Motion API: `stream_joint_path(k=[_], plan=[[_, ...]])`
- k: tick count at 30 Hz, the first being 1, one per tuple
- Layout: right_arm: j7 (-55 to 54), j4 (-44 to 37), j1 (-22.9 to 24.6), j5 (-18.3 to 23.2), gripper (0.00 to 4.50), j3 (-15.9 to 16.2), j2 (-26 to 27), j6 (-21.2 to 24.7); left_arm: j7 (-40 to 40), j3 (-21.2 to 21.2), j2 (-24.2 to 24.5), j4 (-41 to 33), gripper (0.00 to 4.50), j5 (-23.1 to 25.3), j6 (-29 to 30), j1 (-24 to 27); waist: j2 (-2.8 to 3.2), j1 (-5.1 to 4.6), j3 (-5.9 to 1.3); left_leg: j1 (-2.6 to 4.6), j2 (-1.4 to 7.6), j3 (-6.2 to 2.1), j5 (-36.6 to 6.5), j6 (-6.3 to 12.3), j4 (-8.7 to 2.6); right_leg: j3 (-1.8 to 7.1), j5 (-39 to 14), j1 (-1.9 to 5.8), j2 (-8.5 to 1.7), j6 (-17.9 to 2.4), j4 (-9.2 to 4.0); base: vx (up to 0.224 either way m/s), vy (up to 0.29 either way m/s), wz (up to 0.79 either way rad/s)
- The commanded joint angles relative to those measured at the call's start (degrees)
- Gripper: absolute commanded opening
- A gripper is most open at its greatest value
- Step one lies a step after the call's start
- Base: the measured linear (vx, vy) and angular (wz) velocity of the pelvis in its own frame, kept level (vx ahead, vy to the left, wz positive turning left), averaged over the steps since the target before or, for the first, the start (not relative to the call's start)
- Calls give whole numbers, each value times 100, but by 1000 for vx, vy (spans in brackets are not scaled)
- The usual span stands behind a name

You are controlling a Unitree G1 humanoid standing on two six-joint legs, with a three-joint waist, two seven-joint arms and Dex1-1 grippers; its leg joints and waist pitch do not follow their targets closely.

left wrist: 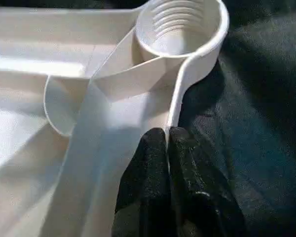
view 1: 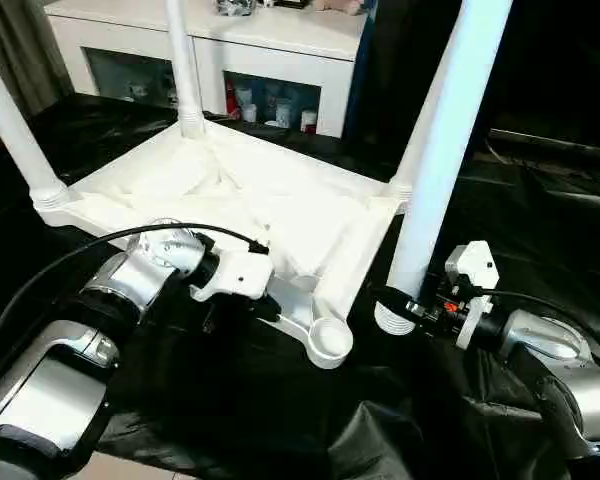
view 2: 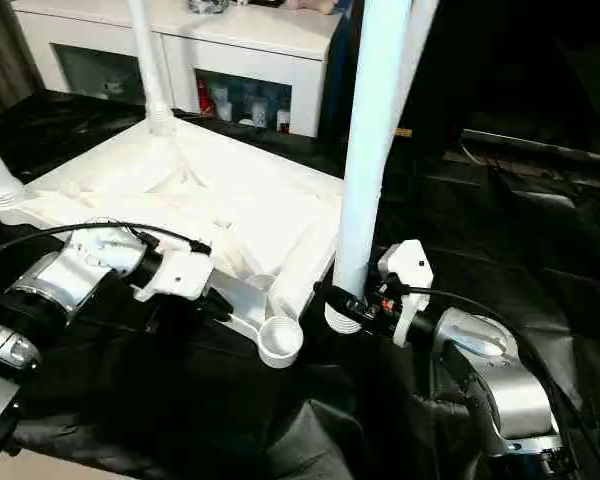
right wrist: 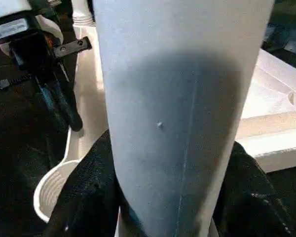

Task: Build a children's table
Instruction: Insert table leg to table base

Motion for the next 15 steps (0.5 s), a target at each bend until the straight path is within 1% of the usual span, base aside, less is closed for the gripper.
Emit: stream_joint_path(k=[1,2,3,4,5,6,7,8,9,10,11,12,13,14,15], plan=[[-121,62,-178,-9,193,-127,46,-72,180,-35,171,20,1,224,786,184,42,19,-304,13,339,-110,-921,-53,-525,276,-1129,269,-464,-1310,-433,0,0,0],[-193,100,-208,-39,193,-140,83,-69,224,-44,232,-19,1,285,981,221,36,3,-294,-2,332,-120,-971,-50,-536,273,-1322,275,-467,-1291,-448,0,0,0],[-261,127,-238,-14,193,-169,140,-33,370,38,225,-98,1,242,1301,291,-7,-4,-285,-4,332,-116,-1003,-53,-540,271,-1434,271,-463,-1254,-461,0,0,0],[-365,165,-276,0,193,-203,206,13,571,153,195,-208,1,172,1648,381,22,-7,-279,5,332,-123,-1088,-71,-541,274,-1661,263,-478,-1217,-473,0,0,0],[-432,189,-299,-9,193,-218,237,35,678,210,178,-274,1,140,1795,430,14,-11,-278,15,338,-120,-1130,-87,-539,275,-1749,252,-482,-1205,-479,0,0,0],[-522,222,-326,-26,193,-237,273,61,812,288,153,-358,1,108,1973,492,8,-15,-266,12,325,-124,-1208,-73,-540,271,-1991,238,-478,-1146,-520,0,0,0],[-522,222,-326,-26,193,-237,273,61,812,288,153,-358,1,108,1973,492,14,-18,-266,19,326,-124,-1241,-84,-543,273,-2084,232,-480,-1124,-526,0,0,0],[-621,258,-368,11,193,-277,342,130,949,392,143,-606,1,44,2353,648,-1,-21,-262,19,315,-123,-1308,-73,-538,265,-2275,218,-460,-1042,-555,0,0,0],[-752,298,-419,16,193,-306,419,188,1099,520,150,-1023,1,-36,2864,894,-20,-53,-260,-10,333,-149,-1248,-98,-557,266,-2272,241,-483,-1037,-505,0,0,0],[-830,318,-448,24,193,-322,467,223,1172,609,157,-1350,1,-74,3254,1071,0,-56,-259,6,340,-148,-1286,-103,-562,261,-2491,220,-489,-985,-549,0,0,0],[-830,318,-448,24,193,-322,467,223,1172,609,157,-1350,1,-74,3254,1071,7,-58,-249,25,330,-142,-1325,-81,-555,262,-2578,184,-479,-965,-580,0,0,0],[-858,323,-463,40,193,-312,504,254,1279,687,187,-1693,1,-51,3563,1270,-16,-68,-246,33,319,-133,-1376,-55,-551,260,-2689,170,-456,-907,-603,0,0,0],[-887,330,-475,17,193,-259,544,254,1412,797,230,-2191,1,-5,3957,1572,-12,-77,-247,6,329,-147,-1359,-64,-564,261,-2668,192,-467,-898,-581,0,0,0],[-886,331,-476,15,193,-238,555,257,1477,844,237,-2355,1,19,4070,1676,-28,-101,-234,-12,337,-153,-1305,-29,-578,252,-2675,181,-461,-869,-592,0,0,0],[-884,331,-477,12,193,-214,567,260,1557,900,246,-2554,1,47,4209,1803,-59,-106,-239,8,331,-138,-1328,-12,-569,253,-2711,163,-452,-844,-609,0,0,0]])
